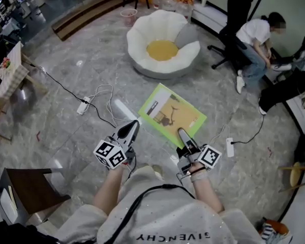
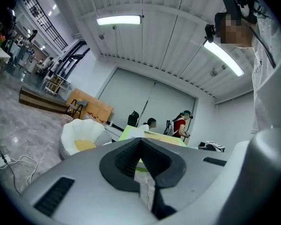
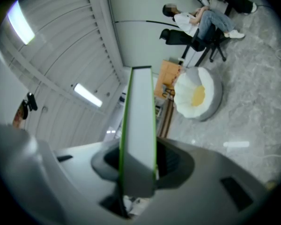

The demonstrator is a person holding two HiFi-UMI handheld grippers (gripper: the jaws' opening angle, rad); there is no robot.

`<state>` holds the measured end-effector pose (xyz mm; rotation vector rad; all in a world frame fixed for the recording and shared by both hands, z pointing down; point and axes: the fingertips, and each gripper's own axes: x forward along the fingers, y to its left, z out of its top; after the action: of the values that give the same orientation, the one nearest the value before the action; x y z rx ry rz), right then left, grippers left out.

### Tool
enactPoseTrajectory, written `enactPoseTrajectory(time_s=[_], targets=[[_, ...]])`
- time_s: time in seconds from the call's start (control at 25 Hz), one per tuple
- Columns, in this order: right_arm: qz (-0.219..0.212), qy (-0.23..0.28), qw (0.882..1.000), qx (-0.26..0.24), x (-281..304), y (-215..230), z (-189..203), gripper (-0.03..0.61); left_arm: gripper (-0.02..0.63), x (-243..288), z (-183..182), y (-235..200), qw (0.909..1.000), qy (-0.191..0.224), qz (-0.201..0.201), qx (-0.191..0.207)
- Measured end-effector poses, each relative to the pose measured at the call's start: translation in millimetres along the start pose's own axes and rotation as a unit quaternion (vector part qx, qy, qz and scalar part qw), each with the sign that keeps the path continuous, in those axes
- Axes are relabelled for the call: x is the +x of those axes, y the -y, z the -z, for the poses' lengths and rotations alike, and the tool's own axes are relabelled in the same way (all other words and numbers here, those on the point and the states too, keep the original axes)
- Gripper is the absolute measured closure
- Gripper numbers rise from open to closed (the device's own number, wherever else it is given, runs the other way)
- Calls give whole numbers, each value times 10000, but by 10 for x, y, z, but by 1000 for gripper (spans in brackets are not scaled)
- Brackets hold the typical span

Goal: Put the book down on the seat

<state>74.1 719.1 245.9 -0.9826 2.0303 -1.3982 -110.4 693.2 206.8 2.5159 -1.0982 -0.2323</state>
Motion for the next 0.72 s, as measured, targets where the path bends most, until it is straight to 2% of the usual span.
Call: enactPoseTrajectory(time_s=[0.32, 0.56, 0.72], targets=[[-100, 42, 9999, 103, 201, 73, -185, 430, 591, 70, -136, -213, 9995, 115, -247, 135], [-48, 90, 9998, 141, 443, 218, -306, 430, 591, 284, -12, -522, 9993, 86, -325, -172], [109, 107, 9996, 219, 857, 320, -548, 430, 591, 673, -133, -890, 9993, 48, -239, -288]])
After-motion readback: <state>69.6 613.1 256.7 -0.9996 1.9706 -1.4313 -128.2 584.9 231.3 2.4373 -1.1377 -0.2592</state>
